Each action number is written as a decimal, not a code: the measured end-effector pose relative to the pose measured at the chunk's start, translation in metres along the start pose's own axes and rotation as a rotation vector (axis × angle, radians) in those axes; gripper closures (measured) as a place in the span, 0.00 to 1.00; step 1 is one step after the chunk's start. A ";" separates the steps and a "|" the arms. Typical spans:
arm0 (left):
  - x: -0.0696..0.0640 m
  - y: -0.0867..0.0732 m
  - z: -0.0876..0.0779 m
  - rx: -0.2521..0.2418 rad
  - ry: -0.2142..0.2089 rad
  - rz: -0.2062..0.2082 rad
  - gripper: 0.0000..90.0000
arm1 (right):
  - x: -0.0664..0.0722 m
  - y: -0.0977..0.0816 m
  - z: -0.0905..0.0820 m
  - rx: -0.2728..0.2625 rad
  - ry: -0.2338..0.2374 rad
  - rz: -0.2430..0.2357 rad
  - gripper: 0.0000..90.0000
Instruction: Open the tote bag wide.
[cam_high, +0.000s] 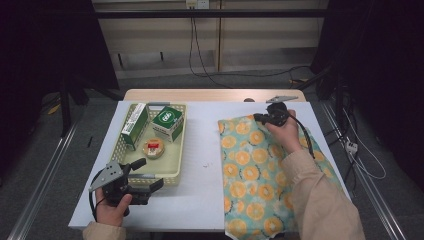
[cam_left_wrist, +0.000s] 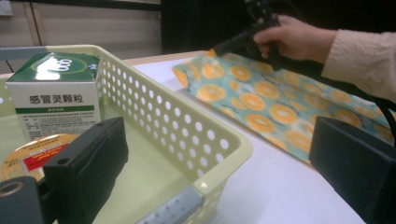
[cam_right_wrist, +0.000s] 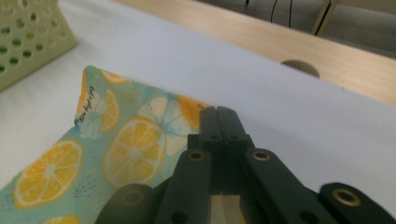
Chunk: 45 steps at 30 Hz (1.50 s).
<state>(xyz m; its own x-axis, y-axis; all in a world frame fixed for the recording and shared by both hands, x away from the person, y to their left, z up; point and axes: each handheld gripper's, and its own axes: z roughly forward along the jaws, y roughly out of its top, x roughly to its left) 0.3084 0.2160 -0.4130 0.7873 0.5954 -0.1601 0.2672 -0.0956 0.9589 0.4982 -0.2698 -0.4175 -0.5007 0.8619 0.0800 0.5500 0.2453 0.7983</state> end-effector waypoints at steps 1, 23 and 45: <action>0.000 0.000 0.000 0.000 0.000 0.000 0.05 | -0.001 0.005 0.002 -0.006 -0.016 0.000 1.00; -0.005 0.005 0.009 -0.001 -0.039 -0.002 0.05 | 0.017 0.021 0.017 0.002 -0.047 -0.057 0.47; -0.005 0.003 0.008 0.006 -0.027 -0.004 0.05 | 0.101 -0.058 -0.054 0.095 0.208 -0.199 0.39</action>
<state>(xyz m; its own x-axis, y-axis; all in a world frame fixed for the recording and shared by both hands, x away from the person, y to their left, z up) 0.3100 0.2063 -0.4109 0.8008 0.5744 -0.1698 0.2734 -0.0983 0.9569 0.3799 -0.2203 -0.4235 -0.7254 0.6861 0.0558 0.4825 0.4489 0.7521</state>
